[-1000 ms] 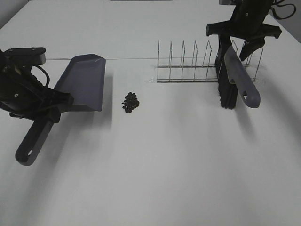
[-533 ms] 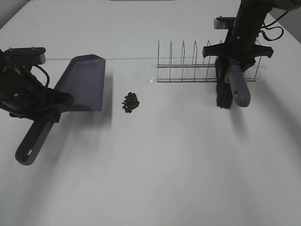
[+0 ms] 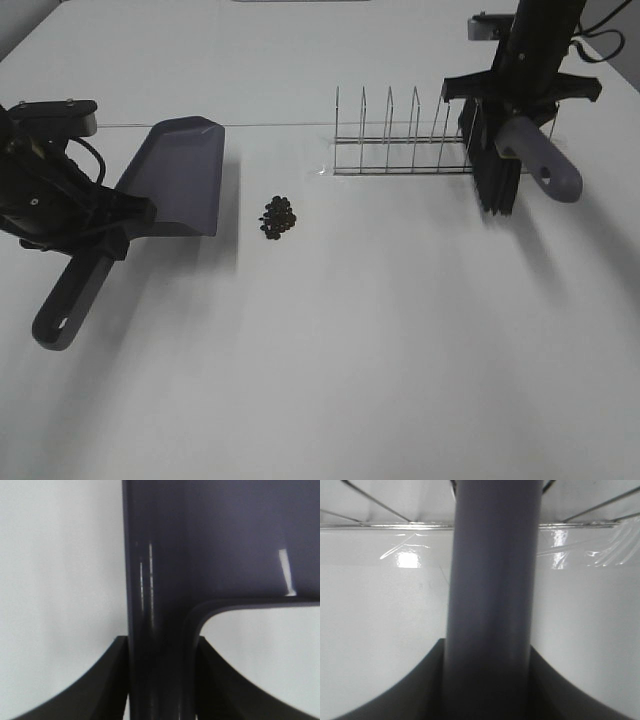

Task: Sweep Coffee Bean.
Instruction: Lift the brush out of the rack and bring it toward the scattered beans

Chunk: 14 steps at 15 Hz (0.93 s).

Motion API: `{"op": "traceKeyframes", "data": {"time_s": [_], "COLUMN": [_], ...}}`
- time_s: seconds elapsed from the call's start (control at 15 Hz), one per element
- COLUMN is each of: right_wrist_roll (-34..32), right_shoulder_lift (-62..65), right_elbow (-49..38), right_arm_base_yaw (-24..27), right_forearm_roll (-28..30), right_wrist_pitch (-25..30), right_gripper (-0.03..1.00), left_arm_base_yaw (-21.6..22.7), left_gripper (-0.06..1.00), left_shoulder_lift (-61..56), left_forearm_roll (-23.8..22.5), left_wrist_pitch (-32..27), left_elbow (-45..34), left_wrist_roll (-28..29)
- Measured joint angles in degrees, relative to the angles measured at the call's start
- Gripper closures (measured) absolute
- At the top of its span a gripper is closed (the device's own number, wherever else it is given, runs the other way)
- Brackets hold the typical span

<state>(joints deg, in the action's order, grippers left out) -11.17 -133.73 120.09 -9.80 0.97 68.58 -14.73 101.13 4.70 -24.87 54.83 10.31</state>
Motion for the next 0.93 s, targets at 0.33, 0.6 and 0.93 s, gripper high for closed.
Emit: {"op": "traceKeyframes", "data": {"time_s": [0.33,0.6,0.93], "right_wrist_roll": [-1.0,0.1,-2.8], "right_shoulder_lift": [9.9,11.5,16.7], "right_elbow": [0.0,-0.8,-10.4], "right_arm_base_yaw": [0.0,-0.9,-10.7], "right_forearm_roll": [1.6,-0.4,6.5], "right_wrist_pitch": [1.1,1.5,1.5], "right_gripper": [0.62,0.62,0.62], "left_arm_base_yaw": [0.0,0.0,-1.1], "left_gripper": [0.58,0.58,0.58], "left_shoulder_lift": [0.0,1.0,5.1], "left_forearm_roll": [0.0,0.0,-0.6], "left_wrist_pitch": [0.0,0.0,2.2], "left_elbow": [0.0,0.0,0.0], "left_wrist_roll": [0.0,0.0,-0.1]}}
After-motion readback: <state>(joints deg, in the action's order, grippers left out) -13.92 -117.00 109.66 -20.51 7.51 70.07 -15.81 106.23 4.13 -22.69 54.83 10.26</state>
